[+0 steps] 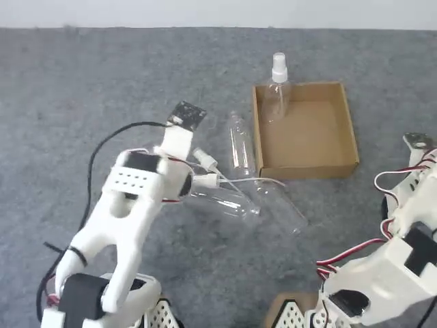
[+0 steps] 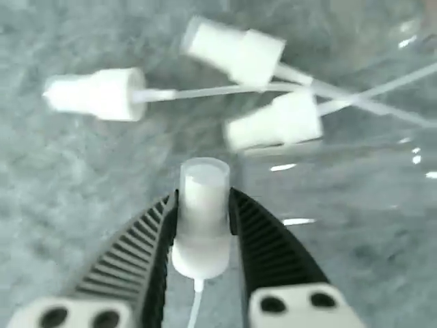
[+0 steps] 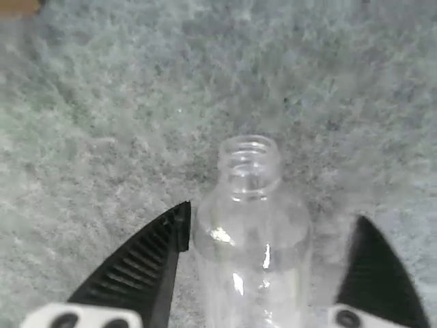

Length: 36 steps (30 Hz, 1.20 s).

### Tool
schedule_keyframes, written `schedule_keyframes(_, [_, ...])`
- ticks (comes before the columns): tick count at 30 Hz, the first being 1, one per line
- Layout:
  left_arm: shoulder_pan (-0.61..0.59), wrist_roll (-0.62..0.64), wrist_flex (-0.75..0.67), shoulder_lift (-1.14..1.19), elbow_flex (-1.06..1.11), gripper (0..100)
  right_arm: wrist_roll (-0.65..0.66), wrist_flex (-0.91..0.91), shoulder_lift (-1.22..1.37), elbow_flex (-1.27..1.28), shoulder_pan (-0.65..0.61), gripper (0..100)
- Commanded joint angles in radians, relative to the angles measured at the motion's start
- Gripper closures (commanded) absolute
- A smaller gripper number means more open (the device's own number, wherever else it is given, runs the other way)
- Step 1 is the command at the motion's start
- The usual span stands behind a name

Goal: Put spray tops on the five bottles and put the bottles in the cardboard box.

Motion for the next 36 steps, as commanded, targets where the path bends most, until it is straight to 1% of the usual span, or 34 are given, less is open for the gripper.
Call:
schedule_keyframes(1, [0.009, 0.043, -0.089, -0.025, 0.033, 98, 0.041, 0.076, -0.027, -0.095, -0.015, 63.1])
schedule_keyframes(5, [0.011, 0.043, -0.094, -0.025, 0.065, 98, 0.041, 0.145, -0.027, -0.183, -0.038, 63.0])
schedule_keyframes(8, [0.011, 0.041, -0.132, -0.025, 0.096, 98, 0.046, 0.206, -0.028, -0.226, -0.076, 63.0])
schedule_keyframes(13, [0.009, 0.041, -0.141, -0.025, 0.124, 98, 0.143, 0.323, -0.028, -0.299, -0.113, 63.0])
schedule_keyframes(18, [0.009, 0.041, -0.141, -0.023, 0.125, 98, 0.256, 0.348, -0.027, -0.304, -0.084, 63.0])
schedule_keyframes(21, [0.011, 0.040, -0.143, -0.017, 0.125, 98, 0.295, 0.335, -0.024, -0.272, -0.064, 63.0])
schedule_keyframes(30, [0.011, 0.040, -0.143, -0.015, 0.125, 98, 0.284, 0.159, -0.016, -0.097, -0.042, 63.8])
schedule_keyframes(36, [0.011, 0.040, -0.143, -0.015, 0.125, 98, 0.213, 0.088, -0.016, -0.074, -0.005, 72.7])
